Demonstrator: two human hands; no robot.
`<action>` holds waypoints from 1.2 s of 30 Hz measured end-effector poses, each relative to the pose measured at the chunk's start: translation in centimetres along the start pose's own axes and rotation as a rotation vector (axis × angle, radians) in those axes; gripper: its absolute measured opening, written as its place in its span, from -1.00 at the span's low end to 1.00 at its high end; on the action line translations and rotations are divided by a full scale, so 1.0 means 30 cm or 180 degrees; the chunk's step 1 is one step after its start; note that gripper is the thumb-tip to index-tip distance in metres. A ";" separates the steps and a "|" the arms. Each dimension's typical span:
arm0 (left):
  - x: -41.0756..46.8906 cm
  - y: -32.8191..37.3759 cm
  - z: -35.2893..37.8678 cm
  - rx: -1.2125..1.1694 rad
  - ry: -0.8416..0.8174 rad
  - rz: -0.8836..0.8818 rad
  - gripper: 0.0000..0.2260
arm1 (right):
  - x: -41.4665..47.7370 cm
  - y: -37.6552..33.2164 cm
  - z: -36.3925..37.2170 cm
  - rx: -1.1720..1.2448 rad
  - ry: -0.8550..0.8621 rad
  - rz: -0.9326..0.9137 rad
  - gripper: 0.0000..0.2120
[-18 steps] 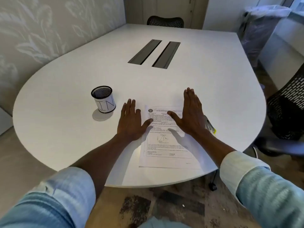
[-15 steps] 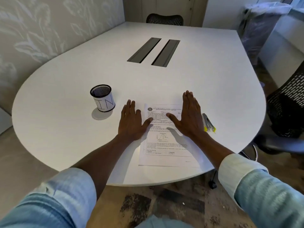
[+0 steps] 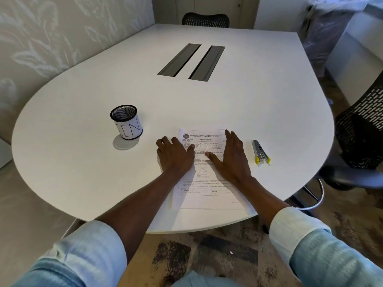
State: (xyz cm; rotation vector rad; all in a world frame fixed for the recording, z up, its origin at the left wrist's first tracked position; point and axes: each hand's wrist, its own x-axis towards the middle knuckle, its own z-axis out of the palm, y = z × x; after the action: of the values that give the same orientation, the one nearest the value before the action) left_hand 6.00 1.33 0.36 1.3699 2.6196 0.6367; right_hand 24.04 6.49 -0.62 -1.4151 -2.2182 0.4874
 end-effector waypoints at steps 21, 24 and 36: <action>0.011 0.090 -0.182 -0.2918 0.0382 -0.1501 -0.61 | -0.021 -0.080 -0.044 0.0835 0.0140 0.0092 -0.26; 0.006 0.102 -0.214 -0.3155 0.0318 -0.1505 -0.74 | -0.019 -0.164 -0.072 0.1679 -0.0059 0.0321 -0.37; -0.079 0.198 -0.318 -0.3546 0.0052 -0.0927 -0.89 | -0.011 -0.316 -0.159 0.1695 0.0292 0.0433 -0.59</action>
State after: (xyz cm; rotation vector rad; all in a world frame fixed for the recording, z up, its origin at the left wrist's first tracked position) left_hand 9.09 -0.55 11.26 0.6015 1.7893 1.6568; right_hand 19.71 2.57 8.22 -1.2663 -1.7451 0.9556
